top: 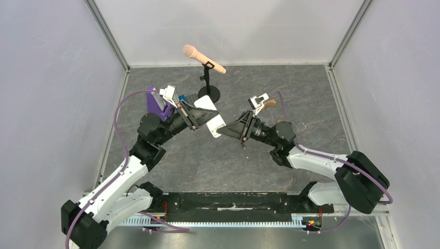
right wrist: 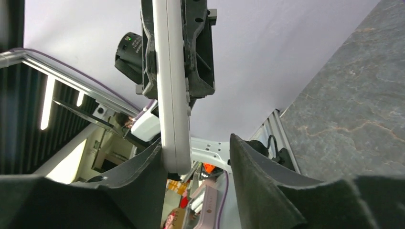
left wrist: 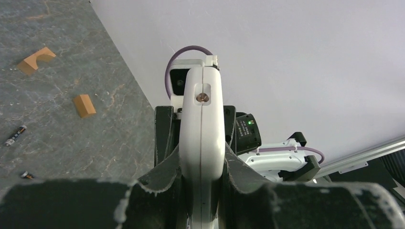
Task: Load the batteries into the remote control
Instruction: Adjust the remote control.
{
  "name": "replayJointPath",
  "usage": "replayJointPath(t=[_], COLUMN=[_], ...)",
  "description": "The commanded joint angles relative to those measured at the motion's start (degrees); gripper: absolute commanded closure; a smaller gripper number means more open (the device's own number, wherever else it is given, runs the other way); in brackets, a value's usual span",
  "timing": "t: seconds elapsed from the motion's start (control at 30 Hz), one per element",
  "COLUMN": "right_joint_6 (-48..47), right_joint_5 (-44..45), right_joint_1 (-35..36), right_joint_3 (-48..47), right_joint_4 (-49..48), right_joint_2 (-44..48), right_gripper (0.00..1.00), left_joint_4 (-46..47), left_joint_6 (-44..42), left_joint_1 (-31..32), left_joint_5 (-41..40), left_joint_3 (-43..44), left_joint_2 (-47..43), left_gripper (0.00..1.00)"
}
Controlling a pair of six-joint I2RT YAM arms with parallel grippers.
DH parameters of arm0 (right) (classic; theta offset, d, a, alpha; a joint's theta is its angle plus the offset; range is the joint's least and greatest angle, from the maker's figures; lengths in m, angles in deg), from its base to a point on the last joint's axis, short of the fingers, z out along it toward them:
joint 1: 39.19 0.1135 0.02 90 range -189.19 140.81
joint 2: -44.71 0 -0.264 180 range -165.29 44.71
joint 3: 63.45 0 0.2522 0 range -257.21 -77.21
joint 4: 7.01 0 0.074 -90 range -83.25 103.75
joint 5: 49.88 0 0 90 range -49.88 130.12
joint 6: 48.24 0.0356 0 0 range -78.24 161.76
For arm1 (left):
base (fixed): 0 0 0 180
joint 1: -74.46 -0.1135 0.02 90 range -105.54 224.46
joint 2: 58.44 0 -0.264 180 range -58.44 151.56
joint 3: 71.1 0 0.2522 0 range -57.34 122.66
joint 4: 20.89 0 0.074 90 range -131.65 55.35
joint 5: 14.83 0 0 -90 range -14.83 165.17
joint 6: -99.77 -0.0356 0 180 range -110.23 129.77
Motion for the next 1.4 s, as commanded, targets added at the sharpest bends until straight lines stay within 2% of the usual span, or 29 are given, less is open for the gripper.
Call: replayJointPath(t=[0.0, 0.13, 0.2, 0.23, 0.3, 0.37, 0.4, 0.5, 0.7, 0.77, 0.87, 0.93, 1.1, 1.23, 1.3, 1.33, 1.37], right_joint_6=[3.2, 4.5, 4.4, 4.4, 3.8, 2.7, 2.4, 1.8, -1.2, -2.2, -2.7, -3.0, -6.5, -9.3, -9.3, -9.2, -9.2], right_joint_5=[0.4, 0.5, 0.4, 0.3, -0.1, -0.9, -1.4, -2.0, -9.3, -11.1, -13.4, -15.5, -19.0, -19.0, -18.3, -18.0, -17.4], right_joint_1=[0.2, 0.3, 0.4, 0.3, 0.3, 0.3, 0.4, 0.2, -1.5, -2.1, -2.3, -2.3, -2.3, -2.3, -2.3, -2.3, -2.3], right_joint_3=[-3.4, -3.2, -3.0, -2.9, -2.5, -2.4, -2.3, -1.3, -3.8, -4.4, -4.6, -5.0, -8.1, -9.9, -10.0, -9.8, -9.9], right_joint_4=[-5.9, -7.1, -7.1, -6.7, -5.7, -4.0, -3.2, -2.7, 1.0, 3.1, 4.2, 5.1, 11.1, 15.8, 16.1, 16.1, 16.2], right_joint_2=[-1.2, -2.1, -2.1, -2.1, -1.6, -1.2, -0.9, -0.2, 0.5, 1.2, 2.5, 3.0, 3.2, 3.2, 3.3, 3.3, 3.4], right_gripper=[0.54, 0.68, 0.79, 0.85, 0.91, 0.93, 0.94, 0.96, 0.99, 0.99, 0.99, 0.99, 0.99, 0.98, 0.93, 0.86, 0.71], left_joint_4=[4.3, 5.1, 5.2, 5.2, 4.0, 0.7, -2.4, -8.8, -24.3, -27.6, -25.8, -23.7, -23.3, -23.1, -23.2, -23.2, -23.3], left_joint_6=[3.2, 3.1, 2.9, 2.6, 1.9, 1.0, 0.3, -1.9, -9.2, -10.9, -9.4, -8.4, -9.9, -10.4, -10.8, -10.9, -11.1], left_joint_1=[-0.2, -0.2, -0.2, -0.2, -0.3, -0.5, -0.8, -1.5, -5.1, -6.5, -8.0, -8.0, -8.1, -8.1, -8.1, -8.1, -8.1], left_joint_5=[2.2, 3.6, 4.4, 4.9, 5.3, 4.3, 4.0, 5.8, 15.1, 18.9, 25.2, 29.3, 35.6, 36.9, 37.1, 37.0, 36.7], left_joint_3=[1.7, 1.5, 1.4, 1.5, 1.8, 3.0, 4.2, 8.4, 16.8, 18.7, 18.9, 18.9, 19.3, 19.5, 19.4, 19.1, 19.0], left_joint_2=[0.0, -0.1, -0.1, -0.2, -0.8, -1.4, -1.5, -1.0, -0.1, 0.2, 0.8, 1.8, 3.6, 3.8, 3.8, 3.6, 3.5], left_gripper=[0.98, 0.98, 0.97, 0.93, 0.73, 0.54, 0.49, 0.46, 0.45, 0.45, 0.49, 0.56, 0.66, 0.84, 0.97, 0.98, 0.98])
